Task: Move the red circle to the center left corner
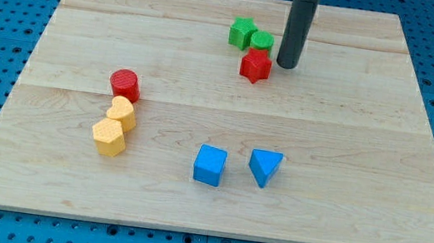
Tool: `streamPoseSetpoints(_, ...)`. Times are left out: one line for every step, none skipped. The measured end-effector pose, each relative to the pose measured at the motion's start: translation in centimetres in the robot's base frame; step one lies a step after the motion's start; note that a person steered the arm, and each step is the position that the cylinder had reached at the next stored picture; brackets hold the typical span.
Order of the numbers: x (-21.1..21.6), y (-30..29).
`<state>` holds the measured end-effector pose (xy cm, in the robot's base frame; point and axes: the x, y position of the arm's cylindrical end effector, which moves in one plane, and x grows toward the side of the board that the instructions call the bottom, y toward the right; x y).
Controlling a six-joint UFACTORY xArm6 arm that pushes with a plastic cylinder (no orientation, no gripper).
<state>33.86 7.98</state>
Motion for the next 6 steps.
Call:
streamPoseSetpoints(3.9,-9.9)
streamPoseSetpoints(5.9,-9.4)
streamPoseSetpoints(8.5,-10.3)
streamPoseSetpoints(10.6,-18.5)
streamPoseSetpoints(10.6,-23.1)
streamPoseSetpoints(10.3,-25.5)
